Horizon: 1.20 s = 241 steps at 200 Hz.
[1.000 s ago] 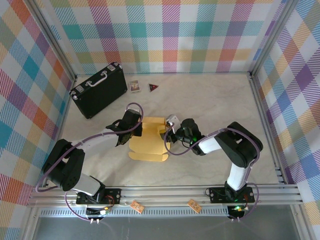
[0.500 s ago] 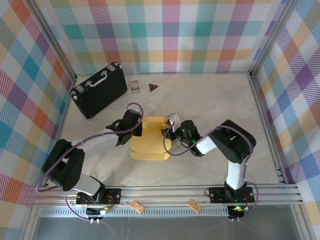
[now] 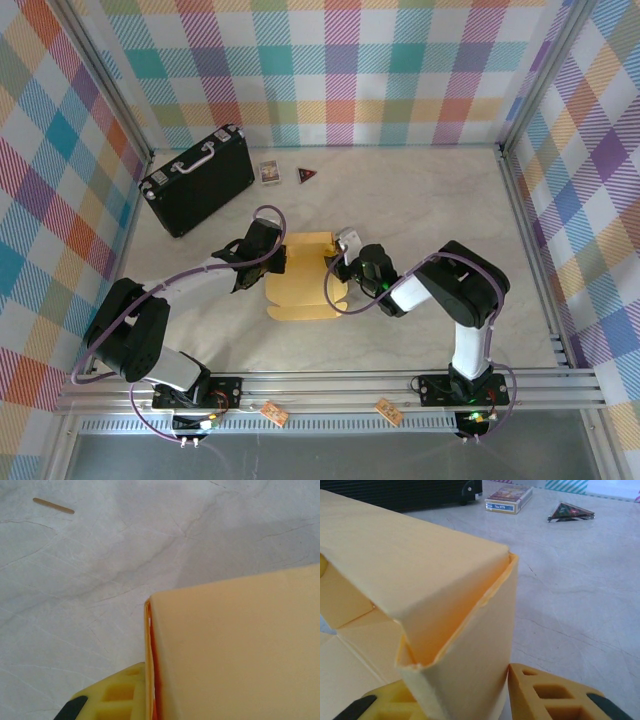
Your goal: Fold the paper box
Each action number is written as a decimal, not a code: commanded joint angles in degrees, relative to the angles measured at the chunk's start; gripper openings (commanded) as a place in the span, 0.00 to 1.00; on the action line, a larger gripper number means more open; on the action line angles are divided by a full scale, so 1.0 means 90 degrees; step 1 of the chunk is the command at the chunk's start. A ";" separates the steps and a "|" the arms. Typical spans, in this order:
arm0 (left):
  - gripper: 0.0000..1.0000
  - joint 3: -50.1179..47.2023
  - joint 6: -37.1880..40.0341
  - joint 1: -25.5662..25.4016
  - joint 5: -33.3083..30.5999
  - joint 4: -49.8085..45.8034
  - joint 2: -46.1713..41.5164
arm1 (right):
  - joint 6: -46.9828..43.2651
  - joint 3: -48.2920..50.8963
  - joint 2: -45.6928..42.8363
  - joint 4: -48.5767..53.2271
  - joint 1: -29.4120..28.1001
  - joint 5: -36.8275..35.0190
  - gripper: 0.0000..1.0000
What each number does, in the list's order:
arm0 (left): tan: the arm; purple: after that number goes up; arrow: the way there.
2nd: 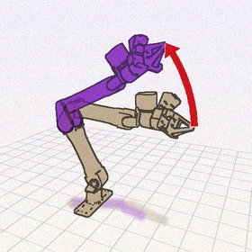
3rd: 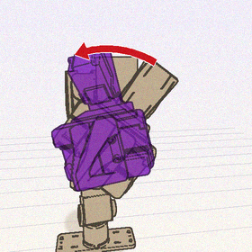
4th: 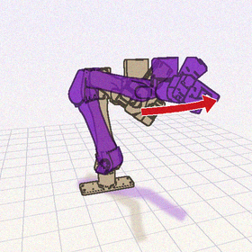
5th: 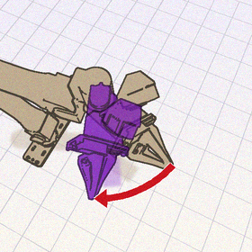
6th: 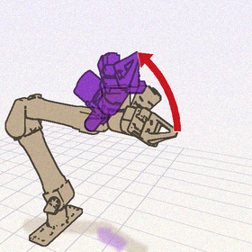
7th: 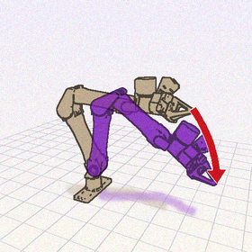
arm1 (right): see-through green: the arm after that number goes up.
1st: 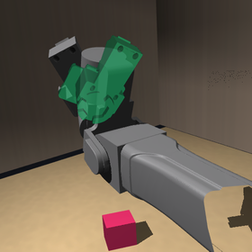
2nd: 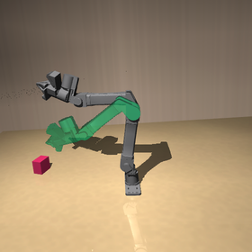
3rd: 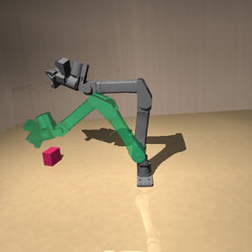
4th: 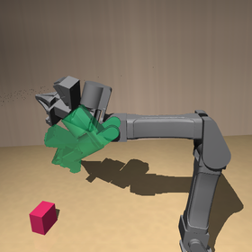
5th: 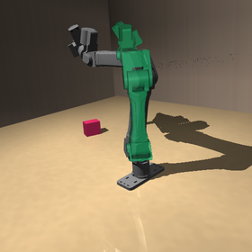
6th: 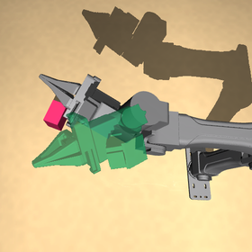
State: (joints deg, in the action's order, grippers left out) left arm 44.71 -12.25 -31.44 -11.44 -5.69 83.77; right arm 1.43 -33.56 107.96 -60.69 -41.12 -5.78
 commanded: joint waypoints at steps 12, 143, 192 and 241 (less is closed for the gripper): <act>0.00 -0.0030 -0.0091 -0.0064 0.0246 0.0146 -0.0154 | -0.0074 -0.0320 -0.0223 0.0720 -0.0145 -0.0708 0.34; 0.00 -0.0033 -0.0083 -0.0089 0.0247 0.0145 -0.0179 | 0.0066 -0.0618 0.0016 0.0981 -0.0167 -0.1431 0.00; 0.00 -0.0024 -0.0080 -0.0095 0.0226 0.0156 -0.0136 | -0.0036 -0.0672 -0.0052 0.1215 -0.0168 -0.1239 0.18; 0.00 -0.0026 -0.0069 -0.0100 0.0186 0.0146 -0.0161 | 0.0056 -0.0514 -0.0040 0.1393 -0.0167 -0.0930 0.31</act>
State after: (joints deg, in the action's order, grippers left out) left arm 44.71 -13.50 -32.12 -10.57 -4.43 83.74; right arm 1.48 -38.74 107.15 -50.39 -42.78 -15.68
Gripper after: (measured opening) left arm 0.109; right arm 0.302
